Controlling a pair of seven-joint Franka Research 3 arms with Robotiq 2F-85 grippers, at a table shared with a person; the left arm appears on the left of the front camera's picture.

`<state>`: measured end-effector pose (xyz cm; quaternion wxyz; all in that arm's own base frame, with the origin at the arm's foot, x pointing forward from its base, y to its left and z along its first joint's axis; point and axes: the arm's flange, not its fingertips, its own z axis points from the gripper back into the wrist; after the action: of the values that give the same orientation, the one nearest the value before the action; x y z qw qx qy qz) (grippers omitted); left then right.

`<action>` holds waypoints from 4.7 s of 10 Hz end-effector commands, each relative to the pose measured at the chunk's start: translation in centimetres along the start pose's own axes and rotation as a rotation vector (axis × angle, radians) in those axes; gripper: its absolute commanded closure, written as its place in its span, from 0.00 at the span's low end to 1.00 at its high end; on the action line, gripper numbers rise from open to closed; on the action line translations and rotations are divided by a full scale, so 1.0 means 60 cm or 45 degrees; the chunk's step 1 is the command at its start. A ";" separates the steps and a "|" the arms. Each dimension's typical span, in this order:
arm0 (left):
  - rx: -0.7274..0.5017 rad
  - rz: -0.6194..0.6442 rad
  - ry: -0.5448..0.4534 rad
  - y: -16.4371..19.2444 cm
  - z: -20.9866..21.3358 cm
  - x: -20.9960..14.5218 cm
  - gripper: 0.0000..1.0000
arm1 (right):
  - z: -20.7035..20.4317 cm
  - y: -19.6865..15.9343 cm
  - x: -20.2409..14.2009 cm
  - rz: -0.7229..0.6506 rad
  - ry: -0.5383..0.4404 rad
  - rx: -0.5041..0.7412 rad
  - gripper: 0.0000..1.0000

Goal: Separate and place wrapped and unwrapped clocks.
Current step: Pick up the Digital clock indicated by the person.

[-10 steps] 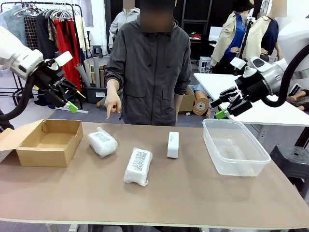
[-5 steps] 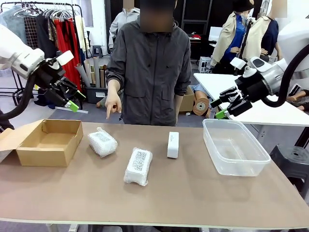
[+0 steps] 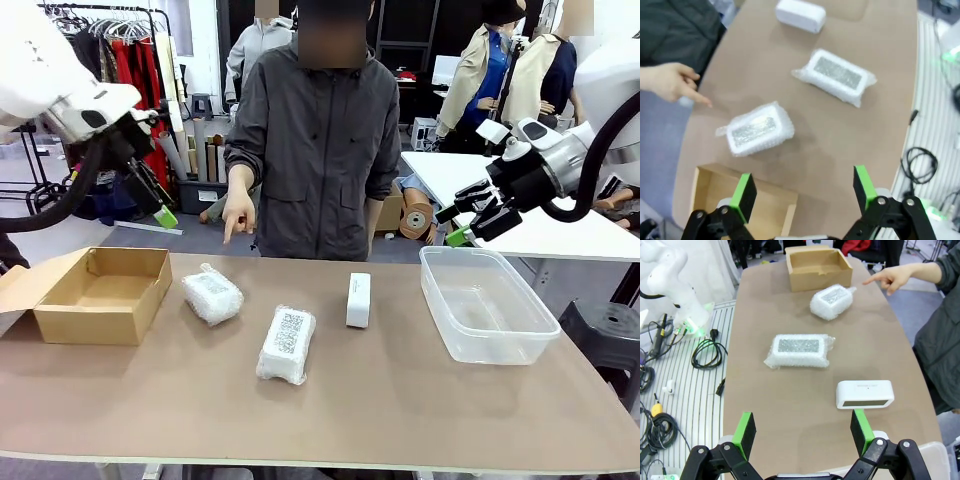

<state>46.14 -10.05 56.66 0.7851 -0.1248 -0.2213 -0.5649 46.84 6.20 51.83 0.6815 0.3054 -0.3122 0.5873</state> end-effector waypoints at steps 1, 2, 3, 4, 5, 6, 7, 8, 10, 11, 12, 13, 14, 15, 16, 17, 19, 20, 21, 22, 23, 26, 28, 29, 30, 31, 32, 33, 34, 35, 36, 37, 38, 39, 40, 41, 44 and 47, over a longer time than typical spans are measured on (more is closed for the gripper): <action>0.086 -0.230 0.071 0.002 -0.015 -0.004 0.00 | -0.001 0.001 -0.002 0.000 0.001 0.004 0.00; 0.075 -0.304 0.096 0.014 -0.016 0.000 0.00 | -0.001 0.001 -0.002 0.000 0.001 0.004 0.00; 0.098 -0.373 0.112 0.024 -0.025 0.009 0.00 | -0.001 0.001 -0.002 0.000 0.001 0.004 0.00; 0.077 -0.542 0.115 0.046 -0.026 0.016 0.00 | -0.001 0.001 -0.002 0.000 0.001 0.004 0.00; 0.074 -0.652 0.115 0.064 -0.037 0.027 0.00 | -0.001 0.001 -0.002 0.000 0.001 0.004 0.00; 0.070 -0.744 0.127 0.082 -0.049 0.035 0.00 | -0.001 0.001 -0.002 0.000 0.001 0.004 0.00; 0.085 -0.822 0.151 0.102 -0.063 0.047 0.00 | -0.001 0.001 -0.002 0.000 0.001 0.004 0.00; 0.081 -0.863 0.240 0.113 -0.079 0.056 0.00 | -0.001 0.001 -0.002 0.000 0.001 0.004 0.00; 0.018 -0.983 0.354 0.127 -0.118 0.074 0.00 | -0.001 0.001 -0.002 0.000 0.001 0.004 0.00; 0.014 -0.997 0.349 0.125 -0.132 0.081 0.00 | -0.001 0.001 -0.002 0.000 0.001 0.004 0.00; 0.167 -0.797 0.278 0.126 -0.131 0.089 0.00 | -0.001 0.001 -0.002 0.000 0.001 0.004 0.00; 0.007 -0.964 0.323 0.119 -0.135 0.074 0.00 | -0.001 0.001 -0.002 0.000 0.001 0.004 0.00; 0.007 -0.964 0.323 0.119 -0.135 0.074 0.00 | -0.001 0.001 -0.002 0.000 0.001 0.004 0.00; 0.007 -0.964 0.323 0.119 -0.135 0.074 0.00 | -0.001 0.001 -0.002 0.000 0.001 0.004 0.00; 0.042 -0.929 0.316 0.121 -0.144 0.083 0.00 | -0.001 0.001 -0.002 0.000 0.001 0.004 0.00; -0.059 -1.006 0.363 0.125 -0.160 0.093 0.00 | -0.001 0.001 -0.002 0.000 0.001 0.004 0.00; -0.128 -1.096 0.400 0.156 -0.195 0.110 0.00 | -0.001 0.001 -0.002 0.000 0.001 0.004 0.00; -0.136 -1.125 0.409 0.165 -0.211 0.113 0.00 | -0.001 0.001 -0.002 0.000 0.001 0.004 0.00; -0.151 -1.144 0.440 0.171 -0.234 0.112 0.00 | -0.001 0.001 -0.002 0.000 0.001 0.004 0.00; -0.173 -1.174 0.454 0.179 -0.262 0.109 0.00 | -0.001 0.001 -0.002 0.000 0.001 0.004 0.00; -0.196 -1.191 0.464 0.188 -0.276 0.107 0.00 | -0.001 0.001 -0.002 0.000 0.001 0.004 0.00; -0.253 -1.194 0.507 0.195 -0.308 0.107 0.00 | -0.001 0.001 -0.002 0.000 0.001 0.004 0.00; -0.363 -1.234 0.505 0.205 -0.340 0.096 0.00 | -0.001 0.001 -0.002 0.000 0.001 0.004 0.00; -0.395 -1.227 0.498 0.209 -0.350 0.089 0.00 | -0.001 0.001 -0.002 0.000 0.001 0.004 0.00; -0.410 -1.217 0.492 0.211 -0.362 0.082 0.00 | -0.001 0.001 -0.002 0.000 0.001 0.004 0.00; -0.429 -1.209 0.478 0.213 -0.375 0.075 0.00 | -0.001 0.001 -0.002 0.000 0.001 0.004 0.00; -0.439 -1.197 0.473 0.212 -0.387 0.067 0.00 | -0.001 0.001 -0.002 0.000 0.001 0.004 0.00; -0.446 -1.195 0.465 0.213 -0.394 0.059 0.00 | -0.001 0.001 -0.002 0.000 0.001 0.004 0.00; -0.455 -1.191 0.456 0.215 -0.399 0.053 0.00 | -0.001 0.001 -0.002 0.000 0.001 0.004 0.00; -0.466 -1.183 0.460 0.215 -0.407 0.050 0.00 | -0.001 0.001 -0.002 0.000 0.001 0.004 0.00; -0.474 -1.180 0.459 0.215 -0.409 0.049 0.00 | -0.001 0.001 -0.002 0.000 0.001 0.004 0.00; -0.478 -1.173 0.456 0.214 -0.412 0.046 0.00 | -0.001 0.001 -0.002 0.000 0.001 0.004 0.00; -0.479 -1.172 0.456 0.214 -0.415 0.045 0.00 | -0.001 0.001 -0.002 0.000 0.001 0.004 0.00; -0.477 -1.172 0.460 0.216 -0.417 0.045 0.00 | -0.001 0.001 -0.002 0.000 0.001 0.004 0.00; -0.473 -1.164 0.463 0.215 -0.422 0.043 0.00 | -0.001 0.001 -0.002 0.000 0.001 0.004 0.00; -0.476 -1.156 0.460 0.215 -0.430 0.039 0.00 | -0.001 0.001 -0.002 0.000 0.001 0.004 0.00; -0.441 -1.134 0.446 0.221 -0.447 0.033 0.00 | -0.001 0.001 -0.002 0.000 0.001 0.004 0.00; -0.398 -1.114 0.438 0.234 -0.458 0.038 0.00 | -0.001 0.001 -0.002 0.000 0.001 0.004 0.00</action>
<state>64.80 -19.34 34.69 0.4628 -0.0420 -0.0199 -0.8852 46.86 6.15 51.73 0.6821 0.3060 -0.3112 0.5867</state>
